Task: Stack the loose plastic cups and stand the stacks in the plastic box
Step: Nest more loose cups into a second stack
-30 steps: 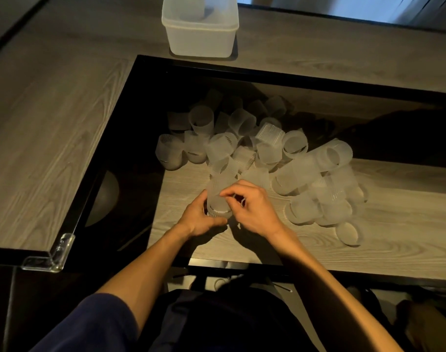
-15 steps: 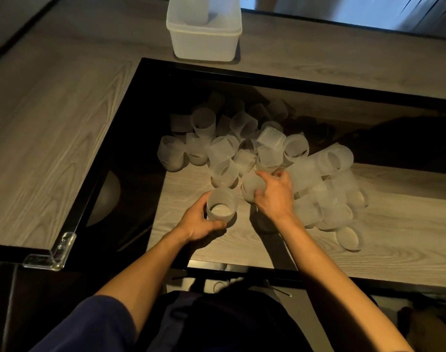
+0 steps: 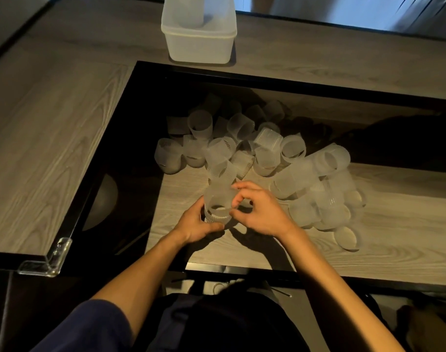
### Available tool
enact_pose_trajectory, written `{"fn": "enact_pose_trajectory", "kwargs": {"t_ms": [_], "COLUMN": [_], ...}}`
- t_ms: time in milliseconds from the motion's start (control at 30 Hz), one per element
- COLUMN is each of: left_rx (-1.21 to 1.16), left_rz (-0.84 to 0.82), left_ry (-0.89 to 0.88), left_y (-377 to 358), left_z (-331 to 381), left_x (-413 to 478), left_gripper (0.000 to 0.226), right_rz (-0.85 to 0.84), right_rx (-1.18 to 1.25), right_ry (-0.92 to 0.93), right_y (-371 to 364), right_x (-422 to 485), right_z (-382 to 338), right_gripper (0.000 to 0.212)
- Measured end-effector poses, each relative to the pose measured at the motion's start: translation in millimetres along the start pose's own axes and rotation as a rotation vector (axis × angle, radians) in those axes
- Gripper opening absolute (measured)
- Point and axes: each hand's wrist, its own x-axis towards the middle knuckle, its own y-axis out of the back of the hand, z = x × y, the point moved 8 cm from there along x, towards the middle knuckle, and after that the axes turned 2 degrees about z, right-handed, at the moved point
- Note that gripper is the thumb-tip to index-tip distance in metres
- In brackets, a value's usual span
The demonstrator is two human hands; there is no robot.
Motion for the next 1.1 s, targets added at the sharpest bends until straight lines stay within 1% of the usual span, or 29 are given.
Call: {"fn": "enact_pose_trajectory", "kwargs": {"t_ms": [67, 100, 133, 167, 233, 267, 300, 333, 367, 400, 433, 467, 500, 533, 600, 633, 667, 700, 733, 767, 867, 933, 967, 1000, 1100], "left_rx": [0.008, 0.013, 0.009, 0.001, -0.003, -0.001, 0.003, 0.003, 0.006, 0.011, 0.019, 0.026, 0.031, 0.035, 0.032, 0.026, 0.021, 0.021, 0.023, 0.027, 0.027, 0.024, 0.02, 0.014, 0.01], "left_rz": [0.001, 0.005, 0.01, 0.013, -0.003, -0.016, -0.03, -0.036, -0.036, -0.033, -0.034, -0.041, -0.046, -0.053, -0.062, -0.063, -0.059, -0.057, -0.057, -0.058, -0.056, -0.053, -0.051, -0.049, -0.07], "left_ry": [0.005, 0.008, 0.009, 0.006, -0.007, -0.013, -0.015, -0.013, -0.01, -0.008, -0.002, -0.003, -0.007, -0.009, -0.005, 0.0, 0.005, 0.007, 0.006, 0.001, -0.004, 0.004, 0.002, 0.001, 0.004], "left_y": [-1, -1, 0, 0, 0, 0, -1, -1, 0, 0, 0, 0, 0, -1, -1, -1, 0, 0, 0, 0, 0, -1, -1, -1, -3], "left_z": [0, -1, 0, 0, 0, -1, 0, 0, 0, 0, -1, -1, 1, 2, 2, 1, 0, -1, -2, -1, 0, -1, -2, -2, -1], "left_x": [0, 0, 0, -1, -1, -1, -2, -2, -2, -2, -3, -3, -3, -3, -3, -4, -4, -4, -4, -4, -3, -4, -4, -3, -2], "left_gripper": [0.076, 0.075, 0.076, 0.079, 0.085, 0.086, 0.085, 0.085, 0.085, 0.084, 0.084, 0.085, 0.085, 0.086, 0.086, 0.086, 0.087, 0.087, 0.087, 0.087, 0.087, 0.087, 0.088, 0.088, 0.088], "right_rz": [0.055, 0.086, 0.074, 0.01, -0.21, -0.283, -0.261, -0.122, 0.091, 0.273, 0.374, 0.375, 0.292, 0.178, -0.009, -0.058, -0.061, -0.026, 0.045, 0.143, 0.431, 0.512, 0.501, 0.455, 0.226], "right_rx": [-0.074, -0.096, -0.11, -0.152, -0.298, -0.277, -0.128, 0.085, 0.226, 0.26, 0.197, 0.087, -0.048, -0.157, -0.282, -0.309, -0.325, -0.329, -0.31, -0.276, -0.066, 0.118, 0.183, 0.225, 0.207], "right_ry": [0.014, 0.026, 0.037, 0.046, 0.027, -0.018, -0.086, -0.147, -0.193, -0.232, -0.277, -0.323, -0.363, -0.39, -0.459, -0.489, -0.498, -0.507, -0.513, -0.509, -0.417, -0.306, -0.235, -0.167, -0.005], "right_y": [-2, -2, -5, -11, -27, -30, -27, -16, -1, 13, 19, 19, 14, 3, -17, -24, -27, -26, -21, -13, 20, 38, 43, 45, 33], "right_x": [2, 4, 4, 6, 4, 3, 2, 4, 6, 6, 6, 7, 11, 12, 8, 5, 3, 2, 1, -1, -3, -3, -2, 0, 1], "right_z": [-1, -2, -2, 1, 14, 21, 25, 25, 30, 38, 47, 56, 64, 72, 88, 94, 97, 98, 98, 94, 71, 45, 31, 16, -14], "right_gripper": [0.01, 0.011, 0.016, 0.024, 0.044, 0.046, 0.04, 0.027, 0.014, 0.007, 0.008, 0.009, 0.008, 0.011, 0.04, 0.048, 0.045, 0.032, 0.019, 0.013, 0.012, 0.014, 0.016, 0.016, 0.014]}}
